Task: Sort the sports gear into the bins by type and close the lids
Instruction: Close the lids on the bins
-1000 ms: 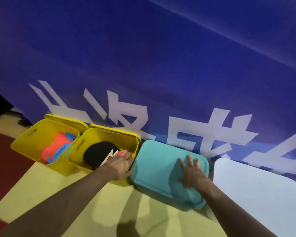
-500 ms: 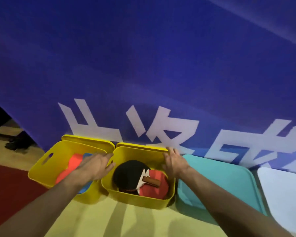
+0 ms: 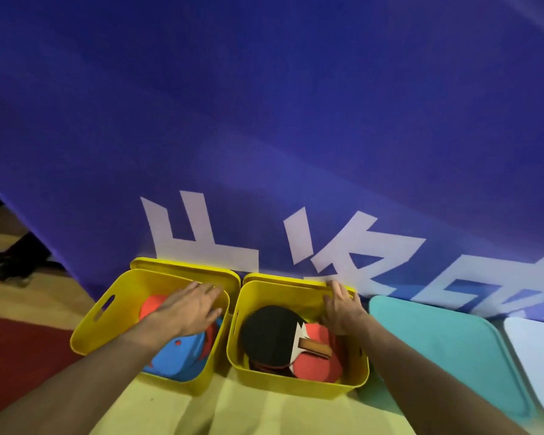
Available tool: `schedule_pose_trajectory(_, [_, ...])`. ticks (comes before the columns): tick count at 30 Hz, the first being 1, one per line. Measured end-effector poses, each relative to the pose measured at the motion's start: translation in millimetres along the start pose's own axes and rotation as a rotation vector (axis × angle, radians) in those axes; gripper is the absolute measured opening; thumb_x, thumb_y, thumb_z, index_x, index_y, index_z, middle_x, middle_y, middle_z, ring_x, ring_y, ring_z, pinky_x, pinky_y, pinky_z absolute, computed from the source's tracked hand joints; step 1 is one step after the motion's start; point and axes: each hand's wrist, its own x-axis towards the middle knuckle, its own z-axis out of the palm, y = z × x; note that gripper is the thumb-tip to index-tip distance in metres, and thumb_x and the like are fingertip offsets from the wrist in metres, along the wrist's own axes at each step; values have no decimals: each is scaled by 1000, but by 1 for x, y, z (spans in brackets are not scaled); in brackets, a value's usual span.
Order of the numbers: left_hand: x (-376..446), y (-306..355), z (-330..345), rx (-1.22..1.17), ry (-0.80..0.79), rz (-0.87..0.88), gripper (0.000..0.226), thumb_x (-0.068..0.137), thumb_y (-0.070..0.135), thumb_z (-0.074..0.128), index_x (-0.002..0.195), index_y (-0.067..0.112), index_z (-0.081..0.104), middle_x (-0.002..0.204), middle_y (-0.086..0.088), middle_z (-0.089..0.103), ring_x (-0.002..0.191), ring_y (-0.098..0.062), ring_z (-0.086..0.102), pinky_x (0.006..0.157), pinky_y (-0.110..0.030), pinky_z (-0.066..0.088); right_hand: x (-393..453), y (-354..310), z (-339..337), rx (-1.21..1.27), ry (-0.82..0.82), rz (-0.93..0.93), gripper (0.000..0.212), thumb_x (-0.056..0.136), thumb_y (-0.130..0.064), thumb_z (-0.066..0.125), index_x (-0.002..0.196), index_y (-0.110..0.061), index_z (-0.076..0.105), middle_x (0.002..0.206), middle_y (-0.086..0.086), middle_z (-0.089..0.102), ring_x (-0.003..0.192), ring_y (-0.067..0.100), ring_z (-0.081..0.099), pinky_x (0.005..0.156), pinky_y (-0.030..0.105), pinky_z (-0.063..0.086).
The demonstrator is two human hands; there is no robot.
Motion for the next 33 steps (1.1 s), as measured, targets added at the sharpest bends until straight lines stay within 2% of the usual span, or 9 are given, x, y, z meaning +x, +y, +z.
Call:
schedule_pose_trajectory(3, [3,-4,-9,3,-28,23,62,103,53,36,158,26,25,160,-3,36,144,-25,35,118,-43,36,8,-1,-1,-40,23,33,76,94,-50,58,156,-18,27,165,14,6,153,36,13,119,63,20])
schedule_pose_trajectory(6, [7,-4,-14,-6,-34,38,61,104,50,39,158,26,25,161,-2,34,146,-25,34,118,-42,36,14,-3,-4,-85,-7,38,78,92,-53,59,155,-20,27,164,15,5,153,38,11,117,69,15])
schedule_pose_trajectory(12, [16,9,-10,-70,-45,44,62,105,48,40,160,24,24,164,-2,29,150,-26,30,122,-45,30,6,-1,2,-105,42,3,83,91,-52,61,157,-20,22,164,11,12,151,36,16,115,64,25])
schedule_pose_trajectory(16, [18,20,-6,-87,-29,49,61,106,44,42,159,22,25,164,-4,29,150,-26,29,125,-42,23,6,-1,-6,-110,13,-43,74,95,-47,59,156,-19,27,164,15,11,152,38,12,118,67,14])
schedule_pose_trajectory(20, [17,27,-1,-103,-30,34,63,105,43,43,160,22,21,164,-5,29,149,-28,30,121,-44,30,0,5,-12,-203,17,-115,72,101,-37,50,159,-13,16,166,22,1,154,43,4,117,71,5])
schedule_pose_trajectory(26, [10,28,-2,-172,-8,-7,73,104,41,46,162,25,6,168,-5,18,153,-32,22,122,-47,28,-16,14,-27,-256,149,-187,76,97,-33,55,159,-9,20,164,25,10,150,44,19,115,72,21])
schedule_pose_trajectory(29, [7,28,-6,-200,27,-33,82,104,39,48,162,26,-8,170,-5,6,154,-34,18,121,-49,31,-23,19,-35,-295,205,-187,80,85,-28,72,154,-5,37,155,28,24,140,48,36,104,76,35])
schedule_pose_trajectory(31, [5,30,-12,-191,91,-25,86,103,38,48,161,25,-14,170,-6,2,153,-34,19,118,-49,36,-31,21,-46,-268,268,-177,83,85,-19,73,156,-5,33,155,27,22,141,48,31,106,77,31])
schedule_pose_trajectory(33, [4,33,-18,-191,170,-13,90,103,38,49,159,24,-20,170,-7,-1,154,-33,17,117,-49,37,-41,21,-56,-210,331,-194,87,89,-15,69,160,-7,18,160,25,11,148,47,17,113,73,16])
